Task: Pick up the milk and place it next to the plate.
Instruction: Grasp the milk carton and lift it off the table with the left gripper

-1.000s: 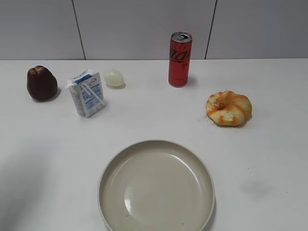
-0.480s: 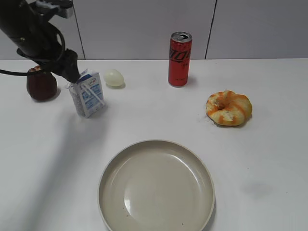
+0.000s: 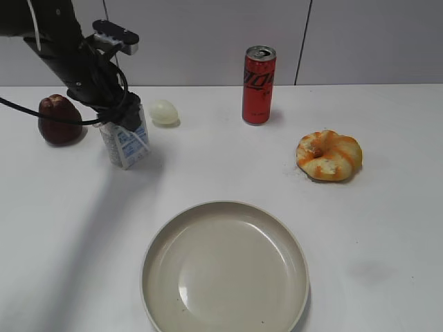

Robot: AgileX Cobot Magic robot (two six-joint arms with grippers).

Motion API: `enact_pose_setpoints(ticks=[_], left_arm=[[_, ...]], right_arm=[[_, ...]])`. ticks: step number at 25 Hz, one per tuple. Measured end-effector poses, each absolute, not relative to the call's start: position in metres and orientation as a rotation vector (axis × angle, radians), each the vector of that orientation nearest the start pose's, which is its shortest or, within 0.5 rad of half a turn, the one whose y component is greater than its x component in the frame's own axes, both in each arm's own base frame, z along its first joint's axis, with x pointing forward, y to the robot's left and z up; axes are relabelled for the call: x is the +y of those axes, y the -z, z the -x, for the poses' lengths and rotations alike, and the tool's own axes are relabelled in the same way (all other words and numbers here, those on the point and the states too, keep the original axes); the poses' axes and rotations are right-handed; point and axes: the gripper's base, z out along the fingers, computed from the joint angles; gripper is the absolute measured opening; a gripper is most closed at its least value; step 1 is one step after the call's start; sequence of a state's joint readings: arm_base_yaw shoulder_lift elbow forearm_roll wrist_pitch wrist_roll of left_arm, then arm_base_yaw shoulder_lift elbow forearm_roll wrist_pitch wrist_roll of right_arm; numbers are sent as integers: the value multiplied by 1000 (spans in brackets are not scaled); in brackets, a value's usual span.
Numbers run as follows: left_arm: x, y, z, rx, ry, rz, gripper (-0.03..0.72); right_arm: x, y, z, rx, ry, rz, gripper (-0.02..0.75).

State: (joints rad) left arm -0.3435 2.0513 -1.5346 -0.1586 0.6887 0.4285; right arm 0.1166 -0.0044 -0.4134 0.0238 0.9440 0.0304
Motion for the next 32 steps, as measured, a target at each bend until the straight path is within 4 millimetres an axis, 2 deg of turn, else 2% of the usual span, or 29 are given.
enact_pose_setpoints(ticks=[5, 13, 15, 21, 23, 27, 32], left_arm=[[-159, -181, -418, 2514, 137, -876, 547], [-159, -171, -415, 2571, 154, -893, 526], [-159, -171, -415, 2579, 155, -897, 491], [-162, -172, -411, 2591, 161, -917, 280], [-166, -178, -408, 2578, 143, -954, 276], [-188, -198, -393, 2465, 37, -1135, 276], [-238, -220, -361, 2238, -10, -1422, 276]], right_arm=[[3, -262, -8, 2010, -122, 85, 500], [3, -262, -8, 2010, -122, 85, 500], [3, -262, -8, 2010, -122, 85, 500], [3, -262, -8, 2010, -122, 85, 500], [3, -262, -8, 2010, -122, 85, 500], [3, -262, -8, 2010, -122, 85, 500], [3, -262, -8, 2010, -122, 85, 500]])
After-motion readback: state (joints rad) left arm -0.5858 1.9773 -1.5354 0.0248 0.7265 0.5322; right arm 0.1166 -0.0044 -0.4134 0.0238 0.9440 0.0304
